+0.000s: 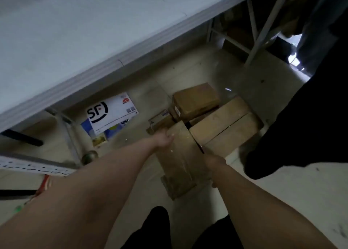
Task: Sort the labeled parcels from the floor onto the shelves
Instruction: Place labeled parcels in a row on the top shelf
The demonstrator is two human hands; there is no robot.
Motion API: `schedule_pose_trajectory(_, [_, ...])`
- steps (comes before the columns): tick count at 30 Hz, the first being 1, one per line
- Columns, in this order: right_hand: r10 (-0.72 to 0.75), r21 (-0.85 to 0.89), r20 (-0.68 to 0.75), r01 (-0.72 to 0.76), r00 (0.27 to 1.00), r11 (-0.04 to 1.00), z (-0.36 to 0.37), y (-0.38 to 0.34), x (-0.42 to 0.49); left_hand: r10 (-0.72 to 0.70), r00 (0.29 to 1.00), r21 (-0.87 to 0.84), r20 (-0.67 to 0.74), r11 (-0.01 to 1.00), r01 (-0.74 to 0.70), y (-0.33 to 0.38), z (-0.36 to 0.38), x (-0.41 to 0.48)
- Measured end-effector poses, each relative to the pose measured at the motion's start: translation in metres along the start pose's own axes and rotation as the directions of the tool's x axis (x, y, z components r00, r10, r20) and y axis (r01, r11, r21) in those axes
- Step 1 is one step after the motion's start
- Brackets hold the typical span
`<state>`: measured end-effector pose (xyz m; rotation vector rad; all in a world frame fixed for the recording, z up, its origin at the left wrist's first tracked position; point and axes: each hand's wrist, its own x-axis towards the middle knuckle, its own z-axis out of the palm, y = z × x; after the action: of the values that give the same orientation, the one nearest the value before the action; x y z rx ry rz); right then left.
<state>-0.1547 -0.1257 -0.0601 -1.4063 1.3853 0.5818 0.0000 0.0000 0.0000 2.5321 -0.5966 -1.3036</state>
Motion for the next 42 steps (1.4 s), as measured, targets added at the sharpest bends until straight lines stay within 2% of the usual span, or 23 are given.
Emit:
schedule_pose_trajectory(3, [-0.014,0.063,0.014,0.013,1.0,0.998,0.011,0.012,0.031,-0.061,0.997,0.056,-0.045,0.996,0.064,-0.012,0.019,0.041])
schedule_pose_trajectory(7, [0.085,0.294,0.054,-0.097,0.995,0.951,0.025,0.022,0.055,-0.099,0.987,0.05,-0.123,0.993,0.106,-0.027,0.036,0.079])
schedule_pose_trajectory(11, [0.145,0.507,0.107,-0.179,0.984,0.843,0.029,0.025,0.063,-0.176,0.975,-0.225,-0.135,0.964,0.143,-0.046,0.043,0.085])
schedule_pose_trajectory(14, [0.136,0.632,0.219,-0.247,0.966,0.735,0.031,0.026,0.049,-0.26,0.959,-0.297,-0.111,0.93,0.217,-0.056,0.038,0.071])
schedule_pose_trajectory(17, [0.124,0.689,0.241,-0.26,0.962,0.676,0.032,0.033,0.041,-0.267,0.962,-0.349,-0.051,0.908,0.233,-0.06,0.031,0.059])
schedule_pose_trajectory(19, [0.11,0.679,0.23,-0.24,0.967,0.694,0.034,0.038,0.042,-0.261,0.965,-0.362,-0.014,0.901,0.238,-0.059,0.029,0.055])
schedule_pose_trajectory(23, [0.087,0.669,0.115,-0.142,0.99,0.73,0.041,0.038,0.041,-0.241,0.967,-0.448,0.086,0.858,0.253,-0.062,0.027,0.048])
schedule_pose_trajectory(25, [0.129,0.642,0.079,-0.149,0.989,0.752,0.043,0.036,0.029,-0.246,0.966,-0.48,0.08,0.84,0.253,-0.067,0.021,0.039])
schedule_pose_trajectory(29, [0.08,0.675,0.152,-0.162,0.985,0.72,0.029,0.012,-0.013,-0.31,0.936,-0.518,0.167,0.78,0.351,-0.068,-0.014,0.007])
schedule_pose_trajectory(32, [0.063,0.695,0.138,-0.142,0.988,0.705,0.001,-0.016,-0.068,-0.307,0.921,-0.591,0.24,0.706,0.389,-0.058,-0.053,-0.031])
schedule_pose_trajectory(37, [0.126,0.567,0.087,-0.153,0.988,0.809,-0.075,-0.079,-0.178,-0.215,0.948,-0.682,0.235,0.659,0.319,0.0,-0.126,-0.12])
schedule_pose_trajectory(42, [-0.057,0.614,-0.037,0.068,0.998,0.786,-0.151,-0.135,-0.302,-0.135,0.962,-0.713,0.239,0.647,0.268,0.077,-0.208,-0.228])
